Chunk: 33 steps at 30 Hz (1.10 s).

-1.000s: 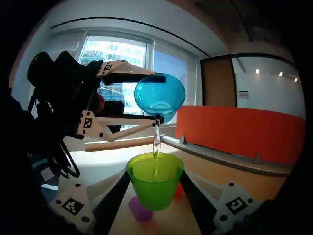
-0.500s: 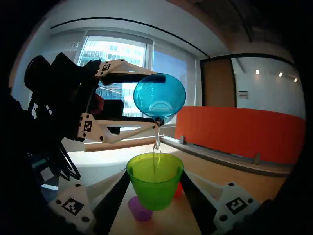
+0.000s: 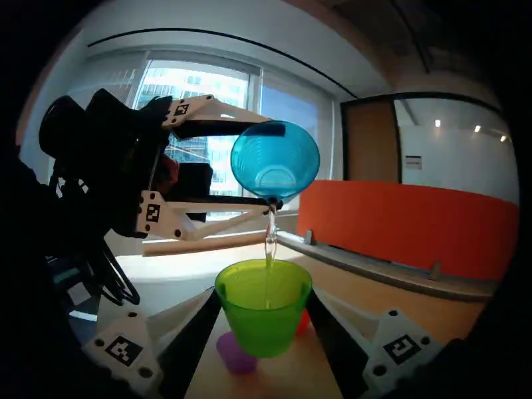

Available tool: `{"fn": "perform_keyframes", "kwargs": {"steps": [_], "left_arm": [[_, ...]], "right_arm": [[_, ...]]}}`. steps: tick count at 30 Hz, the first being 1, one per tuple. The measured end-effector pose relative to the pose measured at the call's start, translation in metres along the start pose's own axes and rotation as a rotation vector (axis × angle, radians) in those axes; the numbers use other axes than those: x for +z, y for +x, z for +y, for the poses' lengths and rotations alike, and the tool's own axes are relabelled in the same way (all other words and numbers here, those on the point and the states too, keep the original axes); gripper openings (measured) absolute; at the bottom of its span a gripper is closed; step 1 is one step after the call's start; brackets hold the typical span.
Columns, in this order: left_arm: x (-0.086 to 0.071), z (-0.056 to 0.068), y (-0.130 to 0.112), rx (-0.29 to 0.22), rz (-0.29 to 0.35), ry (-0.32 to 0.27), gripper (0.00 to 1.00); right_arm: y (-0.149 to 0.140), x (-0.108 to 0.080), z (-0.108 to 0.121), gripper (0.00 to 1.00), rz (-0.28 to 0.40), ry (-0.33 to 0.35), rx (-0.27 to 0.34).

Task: Pour water

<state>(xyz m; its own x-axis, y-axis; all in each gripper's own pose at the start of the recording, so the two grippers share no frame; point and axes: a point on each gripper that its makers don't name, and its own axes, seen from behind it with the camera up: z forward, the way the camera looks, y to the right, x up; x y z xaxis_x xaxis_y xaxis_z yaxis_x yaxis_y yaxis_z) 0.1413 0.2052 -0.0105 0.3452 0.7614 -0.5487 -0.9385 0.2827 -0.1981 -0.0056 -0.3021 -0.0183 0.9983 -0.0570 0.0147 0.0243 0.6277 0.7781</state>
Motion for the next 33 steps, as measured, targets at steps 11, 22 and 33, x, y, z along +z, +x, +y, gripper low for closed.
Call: {"fn": "perform_keyframes", "kwargs": {"steps": [11, 22, 33], "left_arm": [[0.0, -0.003, 0.002, 0.036, 0.005, 0.004, 0.86], [0.001, -0.008, 0.006, 0.082, 0.012, 0.015, 0.86], [0.004, -0.009, 0.011, 0.123, 0.023, 0.023, 0.86]], "right_arm": [[0.0, -0.002, 0.005, 0.89, 0.003, -0.006, -0.001], [0.002, -0.002, 0.008, 0.89, 0.007, -0.008, -0.004], [0.004, -0.002, 0.007, 0.89, 0.011, -0.009, -0.005]]}}
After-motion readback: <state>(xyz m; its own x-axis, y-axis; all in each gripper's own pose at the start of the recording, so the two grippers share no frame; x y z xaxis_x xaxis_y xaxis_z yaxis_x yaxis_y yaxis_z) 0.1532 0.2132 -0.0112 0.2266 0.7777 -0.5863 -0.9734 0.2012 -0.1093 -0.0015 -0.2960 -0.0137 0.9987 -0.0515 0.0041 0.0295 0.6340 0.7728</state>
